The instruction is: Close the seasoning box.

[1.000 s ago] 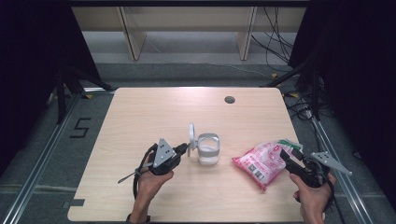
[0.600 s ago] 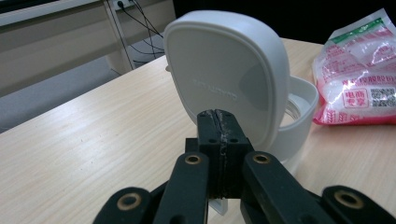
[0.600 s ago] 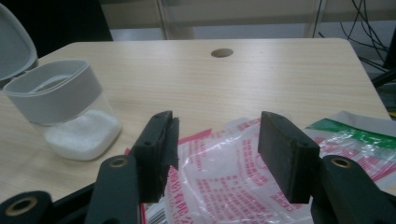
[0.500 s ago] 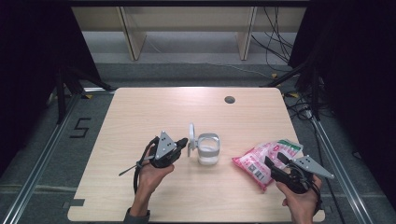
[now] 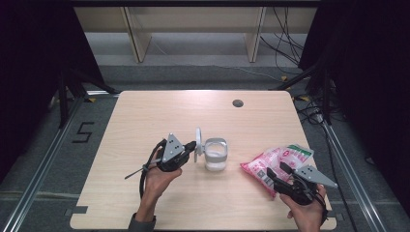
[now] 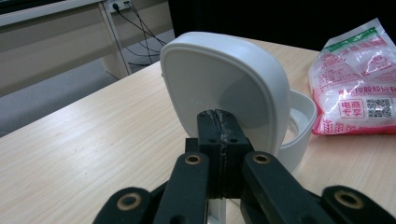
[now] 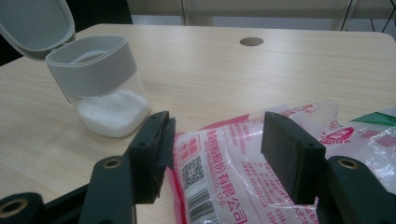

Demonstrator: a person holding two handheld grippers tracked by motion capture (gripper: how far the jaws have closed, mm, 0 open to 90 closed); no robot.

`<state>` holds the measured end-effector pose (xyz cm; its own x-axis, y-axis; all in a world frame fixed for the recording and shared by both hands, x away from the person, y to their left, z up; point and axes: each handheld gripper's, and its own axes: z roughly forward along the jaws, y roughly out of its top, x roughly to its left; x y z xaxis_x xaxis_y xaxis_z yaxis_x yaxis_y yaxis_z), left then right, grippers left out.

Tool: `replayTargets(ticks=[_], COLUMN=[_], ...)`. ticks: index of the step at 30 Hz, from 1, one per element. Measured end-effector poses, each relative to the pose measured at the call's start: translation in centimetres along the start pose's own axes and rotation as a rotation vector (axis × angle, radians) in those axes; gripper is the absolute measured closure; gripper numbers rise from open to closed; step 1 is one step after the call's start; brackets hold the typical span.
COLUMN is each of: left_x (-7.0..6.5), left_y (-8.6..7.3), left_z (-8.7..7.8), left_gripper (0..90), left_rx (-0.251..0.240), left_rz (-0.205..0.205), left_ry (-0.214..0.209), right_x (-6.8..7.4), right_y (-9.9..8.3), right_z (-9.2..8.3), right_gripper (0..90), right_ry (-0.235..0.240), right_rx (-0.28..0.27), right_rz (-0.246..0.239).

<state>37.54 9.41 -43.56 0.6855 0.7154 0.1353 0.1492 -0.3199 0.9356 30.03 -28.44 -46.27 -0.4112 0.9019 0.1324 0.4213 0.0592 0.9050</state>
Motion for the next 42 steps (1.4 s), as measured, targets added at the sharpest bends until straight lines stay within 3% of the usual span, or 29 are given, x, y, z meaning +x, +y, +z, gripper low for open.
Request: replayTargets(ticks=[2, 5, 6, 8, 11, 13, 14, 15, 16, 17, 22, 23, 24, 25, 28, 29, 32, 36, 38, 39, 42], left_x=[-0.1, -0.1, -0.1, -0.1, -0.1, -0.1, -0.1, -0.2, -0.2, -0.2, -0.4, -0.5, -0.5, -0.5, -0.6, -0.6, -0.9, -1.2, -1.4, -1.5, -1.7], left_y=[0.0, 0.0, 0.0, 0.1, 0.2, 0.2, 0.2, 0.2, 0.2, 0.3, 0.8, 0.8, 0.9, 0.9, 0.9, 0.9, 1.1, 1.4, 1.6, 1.7, 1.8], left_z=[0.1, 0.1, 0.1, 0.1, 0.1, 0.3, 0.3, 0.4, 0.5, 0.4, 0.4, 0.4, 0.4, 0.4, 0.6, 0.7, 0.8, 0.9, 0.9, 0.9, 1.1], left_gripper=[89.3, 89.2, 89.2, 89.2, 89.2, 89.1, 89.2, 89.2, 89.2, 89.2, 89.1, 89.1, 89.1, 89.1, 89.1, 89.1, 88.9, 88.5, 88.2, 87.9, 85.6], left_rx=[0.000, -0.001, 0.000, -0.002, -0.002, 0.000, 0.005, 0.002, 0.003, 0.011, 0.009, 0.010, 0.009, 0.009, 0.011, 0.013, 0.018, 0.033, 0.034, 0.038, 0.042], left_rz=[-0.003, -0.002, -0.001, 0.003, 0.004, 0.003, 0.008, 0.005, 0.006, 0.013, 0.023, 0.024, 0.027, 0.026, 0.027, 0.027, 0.039, 0.061, 0.066, 0.067, 0.056], left_ry=[-0.004, -0.004, -0.001, 0.003, 0.003, 0.002, 0.002, -0.003, -0.002, -0.001, 0.002, 0.001, -0.001, -0.004, -0.007, -0.007, -0.010, -0.019, -0.023, -0.024, -0.045], right_x=[0.3, 0.2, 0.4, 0.4, 0.4, 0.6, 0.5, 0.6, 0.2, 0.5, 0.3, 0.5, 0.5, 0.1, 0.2, 0.6, 0.3, 0.4, 0.2, 0.5, 0.3], right_y=[0.0, 0.0, 0.0, 0.0, 0.0, -0.1, -0.2, -0.1, -0.1, -0.1, -0.1, -0.1, -0.1, -0.1, -0.1, -0.2, -0.2, -0.2, -0.3, -0.3, -0.2], right_z=[-0.1, 0.0, 0.1, 0.1, 0.0, 0.0, 0.1, -0.1, 0.0, -0.2, -0.2, -0.2, -0.2, -0.1, 0.0, -0.1, 0.1, 0.0, 0.2, 0.1, 0.1], right_gripper=[42.9, 41.9, 41.8, 41.6, 41.3, 41.4, 41.4, 41.4, 41.3, 41.4, 41.4, 41.4, 41.4, 41.5, 41.6, 41.6, 41.5, 41.4, 41.5, 41.4, 41.4], right_ry=[-0.002, 0.001, 0.021, 0.004, 0.025, 0.025, 0.018, 0.014, 0.015, 0.007, 0.005, 0.017, 0.016, 0.026, 0.033, 0.033, 0.028, 0.026, 0.020, 0.023, 0.043], right_rx=[0.005, 0.000, -0.012, 0.010, 0.004, -0.016, -0.027, -0.008, -0.018, -0.007, 0.003, 0.002, 0.002, -0.001, -0.012, -0.012, -0.014, 0.004, -0.011, -0.002, -0.013], right_rz=[0.022, -0.018, -0.011, -0.023, -0.023, 0.009, -0.003, 0.013, -0.022, 0.009, -0.014, 0.012, 0.011, -0.030, -0.034, 0.009, -0.041, -0.015, -0.038, -0.011, -0.024])
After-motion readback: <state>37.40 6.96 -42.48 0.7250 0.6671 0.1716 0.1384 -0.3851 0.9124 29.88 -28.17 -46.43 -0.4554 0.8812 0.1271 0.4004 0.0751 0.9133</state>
